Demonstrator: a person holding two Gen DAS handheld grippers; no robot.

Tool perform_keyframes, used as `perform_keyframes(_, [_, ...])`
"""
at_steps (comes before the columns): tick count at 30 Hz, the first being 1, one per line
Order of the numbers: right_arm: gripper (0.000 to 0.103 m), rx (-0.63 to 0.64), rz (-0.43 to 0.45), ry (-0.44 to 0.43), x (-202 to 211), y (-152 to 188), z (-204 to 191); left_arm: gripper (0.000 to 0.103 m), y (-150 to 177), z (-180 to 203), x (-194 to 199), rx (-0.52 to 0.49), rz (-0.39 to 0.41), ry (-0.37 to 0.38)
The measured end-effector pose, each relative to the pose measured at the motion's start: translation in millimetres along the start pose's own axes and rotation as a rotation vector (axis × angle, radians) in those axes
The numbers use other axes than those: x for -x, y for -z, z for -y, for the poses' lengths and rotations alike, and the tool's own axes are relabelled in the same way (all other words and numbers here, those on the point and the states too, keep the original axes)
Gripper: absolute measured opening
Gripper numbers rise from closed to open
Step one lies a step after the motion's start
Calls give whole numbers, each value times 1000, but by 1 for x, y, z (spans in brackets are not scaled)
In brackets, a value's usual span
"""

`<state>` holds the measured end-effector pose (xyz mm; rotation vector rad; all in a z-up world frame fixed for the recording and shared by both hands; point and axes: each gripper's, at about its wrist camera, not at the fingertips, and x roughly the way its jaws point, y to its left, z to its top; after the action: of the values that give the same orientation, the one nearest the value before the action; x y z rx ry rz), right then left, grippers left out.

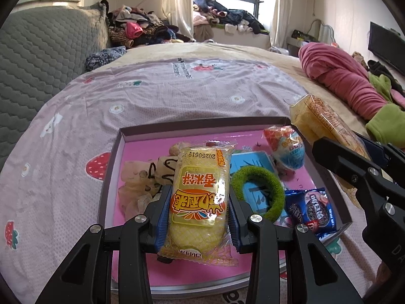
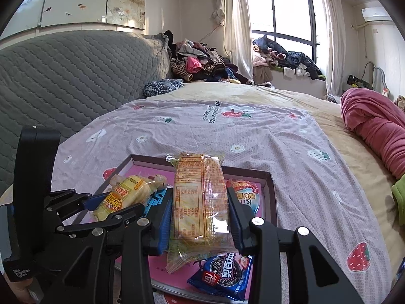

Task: Organize objects
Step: 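Lower the cake pack with the left gripper while the right lowers the bread pack into the tray, then open both grippers to release the snack packs in the tray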

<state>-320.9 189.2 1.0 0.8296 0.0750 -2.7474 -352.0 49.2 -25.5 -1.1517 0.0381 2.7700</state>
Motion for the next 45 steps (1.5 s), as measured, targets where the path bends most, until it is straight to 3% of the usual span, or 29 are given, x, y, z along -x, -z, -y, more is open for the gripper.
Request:
perform_keyframes(27, [40, 46, -206, 41, -65, 34, 3, 43, 15, 8, -36, -56, -121, -19])
perform_keyframes(35, [40, 42, -206, 32, -63, 33, 4, 45, 15, 8, -37, -55, -131, -16])
perform_keyframes(45, [42, 39, -200, 37, -58, 29, 4, 58, 13, 5, -36, -47, -140, -21])
